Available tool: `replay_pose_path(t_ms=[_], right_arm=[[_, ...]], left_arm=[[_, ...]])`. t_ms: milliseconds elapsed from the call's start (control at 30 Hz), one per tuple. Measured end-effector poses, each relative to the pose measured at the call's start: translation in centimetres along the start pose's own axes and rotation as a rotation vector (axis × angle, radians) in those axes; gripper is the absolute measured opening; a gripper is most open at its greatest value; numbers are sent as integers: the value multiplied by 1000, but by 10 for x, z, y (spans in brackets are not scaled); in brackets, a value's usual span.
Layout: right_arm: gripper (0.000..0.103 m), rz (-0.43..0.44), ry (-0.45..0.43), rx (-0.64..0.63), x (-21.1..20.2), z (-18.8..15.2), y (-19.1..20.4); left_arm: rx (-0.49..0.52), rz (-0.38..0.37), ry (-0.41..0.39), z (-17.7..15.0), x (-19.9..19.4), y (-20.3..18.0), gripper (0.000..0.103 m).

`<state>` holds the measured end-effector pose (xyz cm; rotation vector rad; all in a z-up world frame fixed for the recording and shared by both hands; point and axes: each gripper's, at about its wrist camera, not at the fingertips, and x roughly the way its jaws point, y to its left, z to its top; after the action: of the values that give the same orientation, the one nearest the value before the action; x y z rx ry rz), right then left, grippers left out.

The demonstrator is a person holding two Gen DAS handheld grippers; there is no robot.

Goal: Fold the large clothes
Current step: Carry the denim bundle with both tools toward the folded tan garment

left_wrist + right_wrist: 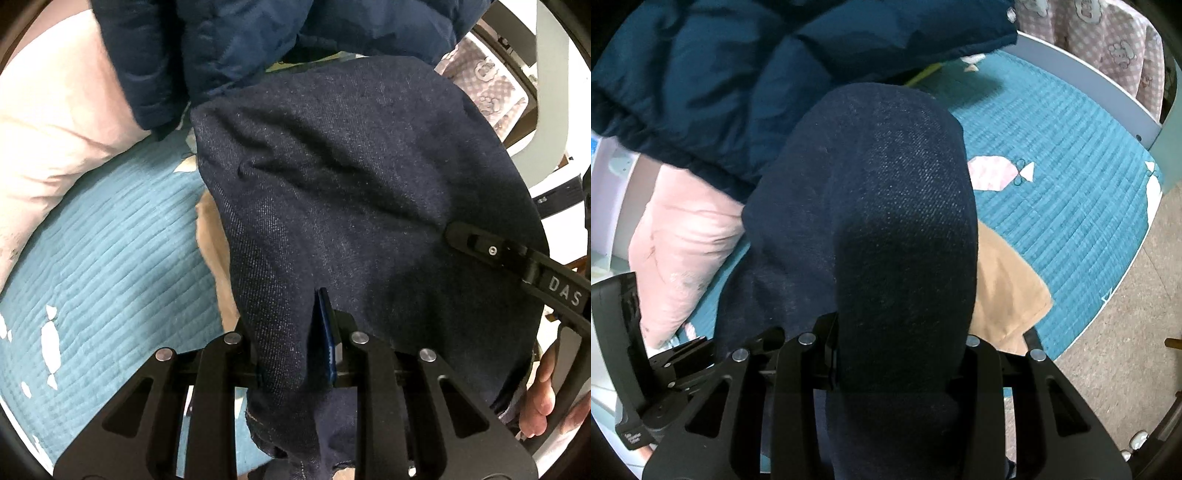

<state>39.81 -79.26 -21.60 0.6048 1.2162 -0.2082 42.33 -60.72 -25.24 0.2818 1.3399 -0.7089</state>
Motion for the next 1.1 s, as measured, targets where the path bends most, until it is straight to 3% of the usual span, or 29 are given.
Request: replay_pose_path(t_ms=[167, 233, 333, 367, 433, 533, 600, 733, 833, 900, 967, 1033, 1100], right_arm=[[36, -43, 35, 57, 38, 4, -31], [38, -59, 38, 70, 54, -2, -41], [42, -73, 39, 92, 68, -10, -53], [44, -66, 40, 102, 69, -11, -56], [48, -77, 39, 100, 68, -12, -59], [51, -91, 44, 95, 56, -16, -56], [51, -80, 33, 105, 40, -21, -54], [52, -152, -100, 60, -15, -31, -49], [52, -172, -211, 5, -62, -43, -35], [43, -161, -193, -51, -75, -54, -21], [28, -138, -149, -87, -71, -62, -15], [22, -174, -70, -83, -54, -66, -13], [20, -177, -20, -47, -33, -72, -25]], left_arm=[[-24, -8, 40, 6, 45, 5, 24], [-58, 8, 65, 5, 66, 11, 34], [-60, 22, 76, 1, 87, 17, 41], [-64, 20, 72, 0, 89, 19, 42], [-61, 36, 61, 0, 89, 19, 53], [-54, 74, 63, -3, 80, 24, 72], [-72, 90, 31, -8, 63, 32, 72], [-79, 141, -24, -13, 30, 47, 82], [-95, 107, -53, -20, 7, 46, 82], [-71, 67, -74, -26, -6, 33, 82], [-60, 25, -71, -31, -6, 23, 82], [-51, -36, -58, -37, 0, 10, 82], [-17, -37, -47, -40, 13, -2, 82]])
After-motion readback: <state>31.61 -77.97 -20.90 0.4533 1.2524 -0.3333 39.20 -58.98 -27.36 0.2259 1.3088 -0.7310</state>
